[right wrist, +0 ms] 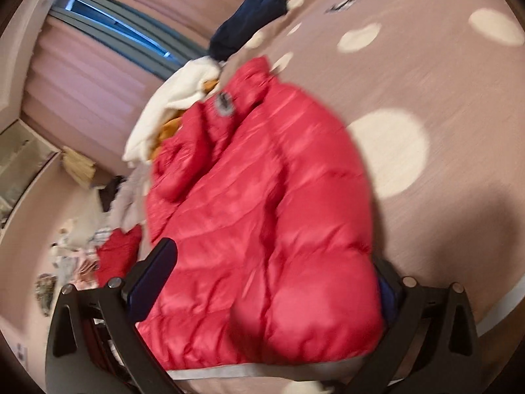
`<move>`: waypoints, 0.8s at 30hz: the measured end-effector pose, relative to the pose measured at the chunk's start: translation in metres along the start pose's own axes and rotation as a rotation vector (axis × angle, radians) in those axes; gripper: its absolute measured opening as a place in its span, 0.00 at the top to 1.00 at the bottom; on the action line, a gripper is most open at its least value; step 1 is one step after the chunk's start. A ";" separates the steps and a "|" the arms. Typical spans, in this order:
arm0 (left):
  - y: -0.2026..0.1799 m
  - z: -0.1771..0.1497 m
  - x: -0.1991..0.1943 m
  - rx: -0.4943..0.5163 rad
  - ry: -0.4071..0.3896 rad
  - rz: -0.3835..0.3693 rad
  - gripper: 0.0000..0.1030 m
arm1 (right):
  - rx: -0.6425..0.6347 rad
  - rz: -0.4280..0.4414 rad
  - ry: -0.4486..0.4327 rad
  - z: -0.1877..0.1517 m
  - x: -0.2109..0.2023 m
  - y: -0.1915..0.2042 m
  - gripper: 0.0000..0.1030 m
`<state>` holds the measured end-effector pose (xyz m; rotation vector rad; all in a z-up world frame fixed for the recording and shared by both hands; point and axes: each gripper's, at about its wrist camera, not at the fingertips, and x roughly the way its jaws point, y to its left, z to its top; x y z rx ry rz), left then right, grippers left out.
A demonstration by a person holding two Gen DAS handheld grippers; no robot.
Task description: Fold large clothes
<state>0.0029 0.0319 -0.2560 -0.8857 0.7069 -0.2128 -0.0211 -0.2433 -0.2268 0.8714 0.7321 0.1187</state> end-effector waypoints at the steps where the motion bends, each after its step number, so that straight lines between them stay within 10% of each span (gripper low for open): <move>1: 0.001 -0.002 0.001 -0.009 0.017 -0.029 0.01 | -0.009 0.007 0.010 -0.001 0.003 0.004 0.00; 5: 0.005 0.004 0.007 -0.106 0.029 -0.151 0.01 | -0.043 0.064 0.044 -0.009 0.015 0.019 0.01; 8: 0.011 0.007 0.008 -0.137 -0.011 -0.059 0.17 | -0.058 0.028 0.025 -0.009 0.024 0.023 0.06; 12: 0.003 0.003 0.014 -0.058 -0.072 0.073 0.38 | -0.158 -0.180 -0.009 -0.010 0.037 0.028 0.44; 16: -0.001 -0.004 0.022 0.025 -0.128 0.240 0.69 | -0.220 -0.263 -0.040 -0.011 0.045 0.035 0.50; 24: 0.006 -0.009 0.018 0.060 -0.177 0.315 0.77 | -0.346 -0.346 -0.071 -0.014 0.046 0.027 0.70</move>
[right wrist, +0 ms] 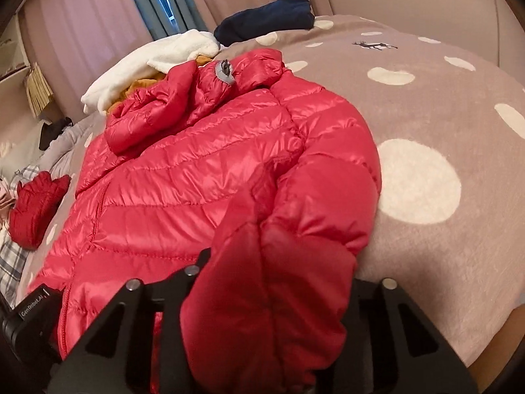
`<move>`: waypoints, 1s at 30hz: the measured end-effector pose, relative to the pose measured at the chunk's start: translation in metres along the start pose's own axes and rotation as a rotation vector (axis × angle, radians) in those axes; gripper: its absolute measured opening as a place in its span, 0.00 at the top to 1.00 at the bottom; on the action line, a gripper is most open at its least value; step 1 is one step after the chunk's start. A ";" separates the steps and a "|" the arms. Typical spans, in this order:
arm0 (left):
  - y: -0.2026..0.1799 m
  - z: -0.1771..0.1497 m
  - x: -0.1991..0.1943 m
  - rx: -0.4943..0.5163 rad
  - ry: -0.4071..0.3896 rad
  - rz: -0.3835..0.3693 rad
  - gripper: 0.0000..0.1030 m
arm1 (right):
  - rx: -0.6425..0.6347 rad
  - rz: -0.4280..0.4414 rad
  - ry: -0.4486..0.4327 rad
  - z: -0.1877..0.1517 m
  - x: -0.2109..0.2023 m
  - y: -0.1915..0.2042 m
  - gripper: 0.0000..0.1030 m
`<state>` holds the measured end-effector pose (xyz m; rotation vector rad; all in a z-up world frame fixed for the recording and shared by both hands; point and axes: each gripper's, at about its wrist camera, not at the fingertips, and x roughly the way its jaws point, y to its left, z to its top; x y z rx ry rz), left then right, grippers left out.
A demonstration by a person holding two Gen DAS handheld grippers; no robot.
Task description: Fold large clothes
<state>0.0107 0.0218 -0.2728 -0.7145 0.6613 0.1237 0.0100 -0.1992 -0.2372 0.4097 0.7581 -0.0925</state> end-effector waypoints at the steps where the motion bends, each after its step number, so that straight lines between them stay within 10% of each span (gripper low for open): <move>1: -0.001 0.000 0.002 0.012 -0.006 0.009 0.77 | 0.002 0.004 0.001 0.000 -0.001 -0.001 0.70; 30: -0.018 -0.004 0.007 0.133 -0.057 0.107 0.77 | -0.024 -0.002 -0.003 -0.004 -0.001 0.006 0.71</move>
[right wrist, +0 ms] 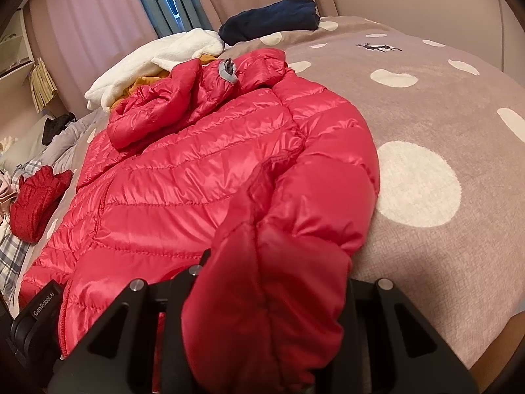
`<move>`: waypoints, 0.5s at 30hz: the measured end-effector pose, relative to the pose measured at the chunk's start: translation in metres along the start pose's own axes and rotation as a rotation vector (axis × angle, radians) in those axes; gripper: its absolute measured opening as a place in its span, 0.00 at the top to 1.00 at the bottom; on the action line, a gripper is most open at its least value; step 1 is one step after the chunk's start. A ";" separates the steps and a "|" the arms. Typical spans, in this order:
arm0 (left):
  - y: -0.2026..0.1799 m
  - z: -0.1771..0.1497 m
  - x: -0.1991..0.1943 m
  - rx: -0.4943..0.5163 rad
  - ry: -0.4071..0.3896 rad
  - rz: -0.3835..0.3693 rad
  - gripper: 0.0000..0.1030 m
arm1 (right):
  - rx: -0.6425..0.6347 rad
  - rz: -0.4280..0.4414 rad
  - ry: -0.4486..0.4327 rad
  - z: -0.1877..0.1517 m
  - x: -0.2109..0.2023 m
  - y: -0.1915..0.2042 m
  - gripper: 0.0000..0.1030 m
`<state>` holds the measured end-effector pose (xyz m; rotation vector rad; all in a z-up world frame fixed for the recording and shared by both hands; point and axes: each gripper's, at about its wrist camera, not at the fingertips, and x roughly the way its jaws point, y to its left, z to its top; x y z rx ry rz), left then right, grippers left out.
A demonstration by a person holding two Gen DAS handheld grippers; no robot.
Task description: Fold large clothes
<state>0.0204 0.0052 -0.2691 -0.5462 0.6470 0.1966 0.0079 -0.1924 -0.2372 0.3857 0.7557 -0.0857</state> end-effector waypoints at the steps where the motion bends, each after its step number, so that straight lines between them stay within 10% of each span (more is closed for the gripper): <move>1: 0.000 0.000 0.000 0.003 0.000 0.001 0.77 | -0.002 -0.001 0.000 0.000 0.000 0.000 0.71; 15: -0.011 0.008 -0.021 0.061 -0.042 0.041 0.79 | 0.076 0.092 -0.007 0.008 -0.014 -0.013 0.79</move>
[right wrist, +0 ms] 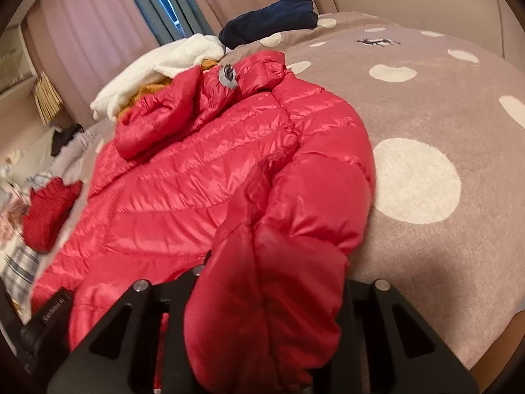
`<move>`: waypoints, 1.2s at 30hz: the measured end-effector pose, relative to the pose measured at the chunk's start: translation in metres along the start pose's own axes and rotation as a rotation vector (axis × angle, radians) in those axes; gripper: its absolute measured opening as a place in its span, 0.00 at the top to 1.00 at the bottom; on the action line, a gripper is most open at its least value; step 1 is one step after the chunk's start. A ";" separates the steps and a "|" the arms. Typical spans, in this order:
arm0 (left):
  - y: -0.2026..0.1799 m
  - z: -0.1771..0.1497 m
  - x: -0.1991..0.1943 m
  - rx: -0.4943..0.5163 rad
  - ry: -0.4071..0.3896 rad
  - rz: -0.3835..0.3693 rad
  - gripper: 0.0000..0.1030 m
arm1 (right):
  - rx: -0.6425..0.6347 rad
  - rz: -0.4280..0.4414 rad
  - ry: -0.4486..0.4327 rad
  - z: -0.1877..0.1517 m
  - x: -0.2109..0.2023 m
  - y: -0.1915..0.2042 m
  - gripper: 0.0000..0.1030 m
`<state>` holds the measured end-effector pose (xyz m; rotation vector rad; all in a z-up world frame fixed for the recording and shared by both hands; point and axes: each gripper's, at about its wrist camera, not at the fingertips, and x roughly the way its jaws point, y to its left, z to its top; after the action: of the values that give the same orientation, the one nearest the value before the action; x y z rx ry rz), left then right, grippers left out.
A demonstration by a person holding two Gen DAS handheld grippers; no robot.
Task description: Fold large clothes
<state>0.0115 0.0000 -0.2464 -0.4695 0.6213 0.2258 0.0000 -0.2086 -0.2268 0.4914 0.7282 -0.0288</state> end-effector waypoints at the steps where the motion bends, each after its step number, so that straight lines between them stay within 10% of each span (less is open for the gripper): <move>1: 0.001 0.003 -0.006 0.005 -0.016 -0.006 0.79 | -0.005 0.006 -0.015 0.003 -0.006 0.001 0.80; 10: -0.011 0.034 -0.127 0.064 -0.265 -0.139 0.79 | -0.119 0.111 -0.317 0.035 -0.124 0.038 0.81; 36: -0.018 0.059 -0.188 0.055 -0.334 -0.185 0.79 | -0.179 0.185 -0.416 0.050 -0.208 0.064 0.76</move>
<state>-0.1018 0.0011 -0.0843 -0.4213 0.2552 0.1068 -0.1124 -0.2034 -0.0340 0.3628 0.2725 0.1038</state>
